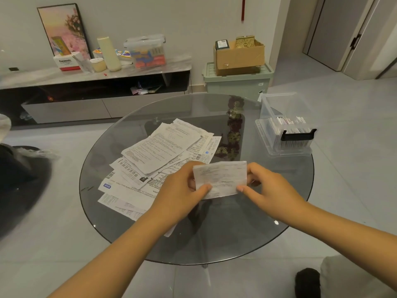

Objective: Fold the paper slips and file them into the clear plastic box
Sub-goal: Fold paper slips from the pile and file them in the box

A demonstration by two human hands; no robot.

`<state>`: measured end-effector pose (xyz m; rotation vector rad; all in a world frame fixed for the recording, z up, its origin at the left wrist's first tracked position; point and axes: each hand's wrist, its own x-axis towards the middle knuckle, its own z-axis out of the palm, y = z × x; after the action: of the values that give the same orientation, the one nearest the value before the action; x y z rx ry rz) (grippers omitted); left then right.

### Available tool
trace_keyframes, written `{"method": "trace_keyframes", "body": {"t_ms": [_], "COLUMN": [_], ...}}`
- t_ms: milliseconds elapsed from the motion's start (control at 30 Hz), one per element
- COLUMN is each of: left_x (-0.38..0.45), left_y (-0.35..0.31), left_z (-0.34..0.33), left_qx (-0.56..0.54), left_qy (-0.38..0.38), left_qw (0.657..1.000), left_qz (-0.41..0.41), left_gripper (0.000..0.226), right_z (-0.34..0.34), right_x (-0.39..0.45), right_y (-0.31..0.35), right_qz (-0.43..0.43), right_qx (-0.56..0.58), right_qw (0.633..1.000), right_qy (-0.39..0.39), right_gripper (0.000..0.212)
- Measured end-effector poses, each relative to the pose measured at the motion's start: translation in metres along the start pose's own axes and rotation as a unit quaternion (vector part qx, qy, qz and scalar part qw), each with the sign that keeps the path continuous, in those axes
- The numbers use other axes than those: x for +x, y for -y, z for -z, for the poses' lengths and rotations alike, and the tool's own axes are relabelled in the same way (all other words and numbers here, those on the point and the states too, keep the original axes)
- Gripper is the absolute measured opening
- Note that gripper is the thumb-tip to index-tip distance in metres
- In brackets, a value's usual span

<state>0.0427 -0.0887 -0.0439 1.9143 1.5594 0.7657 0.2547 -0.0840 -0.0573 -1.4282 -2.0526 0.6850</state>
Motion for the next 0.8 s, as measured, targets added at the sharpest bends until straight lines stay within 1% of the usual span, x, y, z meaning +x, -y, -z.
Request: {"method": "trace_keyframes", "body": {"t_ms": [67, 133, 233, 300, 367, 400, 467, 533, 600, 667, 700, 800], "left_x": [0.000, 0.001, 0.005, 0.008, 0.010, 0.010, 0.011, 0.010, 0.007, 0.005, 0.005, 0.002], "left_y": [-0.002, -0.004, -0.001, 0.000, 0.000, 0.000, -0.002, -0.002, 0.000, 0.004, 0.006, 0.009], "left_z": [-0.006, -0.011, -0.017, -0.018, -0.016, -0.016, -0.014, -0.013, -0.012, -0.013, -0.015, -0.018], "left_qx": [0.008, 0.013, 0.006, 0.018, 0.045, 0.061, 0.087, 0.114, 0.148, 0.174, 0.180, 0.190], "left_qy": [0.006, 0.008, -0.001, -0.001, 0.013, 0.024, 0.037, 0.027, 0.004, -0.016, -0.021, -0.028], "left_qw": [1.000, 0.999, 0.999, 0.999, 0.998, 0.996, 0.994, 0.992, 0.989, 0.982, 0.980, 0.974], "left_qz": [0.022, 0.029, 0.035, 0.043, 0.051, 0.055, 0.061, 0.052, 0.007, -0.065, -0.088, -0.124], "left_gripper": [0.066, 0.089, 0.107, 0.110, 0.106, 0.102, 0.094, 0.084, 0.063, 0.039, 0.031, 0.022], "right_z": [-0.004, -0.007, -0.010, -0.011, -0.007, -0.005, -0.001, 0.000, 0.000, 0.000, 0.000, 0.007], "right_x": [0.002, 0.005, 0.009, 0.011, 0.012, 0.013, 0.013, 0.013, 0.012, 0.011, 0.010, 0.008], "right_y": [0.000, -0.001, -0.004, -0.004, -0.001, 0.000, 0.001, -0.001, -0.003, -0.004, -0.004, -0.002], "right_qz": [-0.005, -0.017, -0.056, -0.069, -0.063, -0.059, -0.045, -0.022, -0.008, 0.004, 0.009, 0.044], "right_qx": [-0.011, -0.017, -0.044, -0.066, -0.093, -0.106, -0.130, -0.161, -0.187, -0.197, -0.200, -0.233], "right_qw": [1.000, 0.999, 0.996, 0.994, 0.993, 0.992, 0.990, 0.986, 0.980, 0.976, 0.975, 0.967], "right_qy": [-0.020, -0.038, -0.052, -0.046, -0.031, -0.019, 0.008, 0.042, 0.075, 0.090, 0.093, 0.092], "right_gripper": [0.023, 0.030, 0.044, 0.058, 0.067, 0.069, 0.065, 0.056, 0.051, 0.051, 0.051, 0.051]}}
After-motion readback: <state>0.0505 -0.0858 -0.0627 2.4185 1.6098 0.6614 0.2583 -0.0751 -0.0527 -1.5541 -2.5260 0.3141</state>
